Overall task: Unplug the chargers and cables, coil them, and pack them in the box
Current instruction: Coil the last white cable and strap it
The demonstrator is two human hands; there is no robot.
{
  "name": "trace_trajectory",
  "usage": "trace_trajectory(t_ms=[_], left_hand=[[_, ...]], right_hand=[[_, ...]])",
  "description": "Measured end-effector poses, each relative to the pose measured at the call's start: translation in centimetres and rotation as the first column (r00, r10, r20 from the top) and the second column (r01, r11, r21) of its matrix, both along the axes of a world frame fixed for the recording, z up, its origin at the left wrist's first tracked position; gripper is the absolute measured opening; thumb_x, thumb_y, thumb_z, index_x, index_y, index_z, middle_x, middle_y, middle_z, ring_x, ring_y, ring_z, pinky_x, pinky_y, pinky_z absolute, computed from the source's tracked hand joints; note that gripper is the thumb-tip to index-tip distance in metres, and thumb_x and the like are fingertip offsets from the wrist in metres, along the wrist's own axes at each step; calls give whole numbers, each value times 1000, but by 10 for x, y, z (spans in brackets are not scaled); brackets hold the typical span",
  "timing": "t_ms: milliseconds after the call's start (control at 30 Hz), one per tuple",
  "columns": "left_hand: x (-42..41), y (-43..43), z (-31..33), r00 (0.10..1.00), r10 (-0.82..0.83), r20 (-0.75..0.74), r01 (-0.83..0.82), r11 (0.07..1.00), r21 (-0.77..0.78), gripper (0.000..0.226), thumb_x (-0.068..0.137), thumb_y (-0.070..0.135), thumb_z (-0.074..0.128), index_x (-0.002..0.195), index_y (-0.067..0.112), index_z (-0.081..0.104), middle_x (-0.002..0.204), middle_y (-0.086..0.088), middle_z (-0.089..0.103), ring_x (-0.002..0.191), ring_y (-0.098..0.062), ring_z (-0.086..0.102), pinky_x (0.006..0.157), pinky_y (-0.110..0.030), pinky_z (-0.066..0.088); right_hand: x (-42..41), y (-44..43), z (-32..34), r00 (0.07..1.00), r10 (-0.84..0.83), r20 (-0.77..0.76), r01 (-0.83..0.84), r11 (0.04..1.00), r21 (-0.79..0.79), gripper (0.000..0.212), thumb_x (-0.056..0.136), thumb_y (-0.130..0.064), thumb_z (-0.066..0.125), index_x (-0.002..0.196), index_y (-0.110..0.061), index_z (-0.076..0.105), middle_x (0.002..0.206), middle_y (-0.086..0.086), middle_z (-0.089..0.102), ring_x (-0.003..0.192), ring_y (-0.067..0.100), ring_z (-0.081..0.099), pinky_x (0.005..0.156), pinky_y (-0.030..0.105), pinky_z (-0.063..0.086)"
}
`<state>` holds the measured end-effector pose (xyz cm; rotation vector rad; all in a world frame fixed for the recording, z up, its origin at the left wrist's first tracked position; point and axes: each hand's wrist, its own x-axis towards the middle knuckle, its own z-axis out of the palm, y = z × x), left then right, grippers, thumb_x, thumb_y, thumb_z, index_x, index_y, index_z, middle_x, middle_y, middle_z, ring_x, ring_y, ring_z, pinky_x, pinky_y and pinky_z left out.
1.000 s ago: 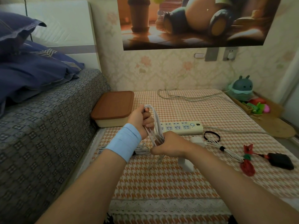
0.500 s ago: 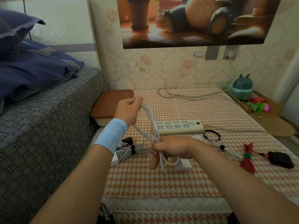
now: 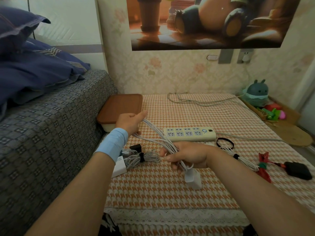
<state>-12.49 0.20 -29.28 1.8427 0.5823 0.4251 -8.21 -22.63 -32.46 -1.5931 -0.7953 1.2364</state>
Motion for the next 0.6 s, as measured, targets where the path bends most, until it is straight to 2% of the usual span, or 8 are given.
trace_trajectory(t_ms=[100,167,233,300,367,467,533,600], left_hand=[[-4,1,-5,996,24,-86,-4,974,226,53,90,49,63,59,10,44,55,-12,48,46,-20,59,41,-23,45],[-2,2,-13,994,22,-105,29,887,460,37,93,38,61,71,10,53,72,-11,56,66,-23,62,61,-35,55],[-3,0,-14,999,-50,-12,44,727,685,6,95,21,58,97,16,62,101,-5,58,93,-24,58,82,-41,52],[-5,-11,-5,955,-264,135,36,556,830,22,92,15,55,113,21,62,117,-1,58,107,-23,53,91,-44,47],[-9,-29,7,882,-467,62,158,417,895,42,83,34,56,125,27,59,130,5,58,122,-19,50,103,-45,41],[-10,-53,-4,784,-464,-413,547,199,813,83,74,59,58,148,34,32,153,7,37,142,-16,30,119,-43,21],[-5,-55,-17,739,-390,-550,653,213,727,86,74,53,69,148,36,28,148,8,43,136,-17,38,117,-39,25],[-1,-54,-19,750,-395,-531,655,329,680,60,76,41,76,130,32,51,119,7,64,109,-19,58,98,-35,46]], right_hand=[[0,4,-4,999,-36,36,37,999,-23,18,106,-11,49,121,-12,59,104,9,71,61,14,61,55,26,50],[2,5,-5,997,-58,60,61,997,-51,21,108,-14,46,123,-10,60,86,7,68,48,10,47,47,24,42],[4,3,-4,997,-53,50,57,996,-75,26,109,-20,45,125,-8,62,67,1,53,45,9,39,45,23,36],[6,0,-3,997,-76,21,77,994,-76,28,108,-27,47,121,-9,64,59,-2,41,44,9,35,44,23,32],[10,-4,0,992,-126,-24,124,991,-57,28,107,-30,48,114,-7,64,56,-3,35,41,8,33,42,23,30],[15,-15,4,991,-116,-72,113,993,-35,26,106,-28,49,108,-6,62,54,-3,34,39,7,32,41,22,29],[18,-23,5,993,-84,-80,81,996,-36,24,106,-26,50,110,-7,64,53,-3,34,38,6,32,39,21,29],[19,-29,6,996,-75,-53,73,997,-38,22,105,-24,53,109,-7,66,53,-2,34,38,6,33,39,21,31]])
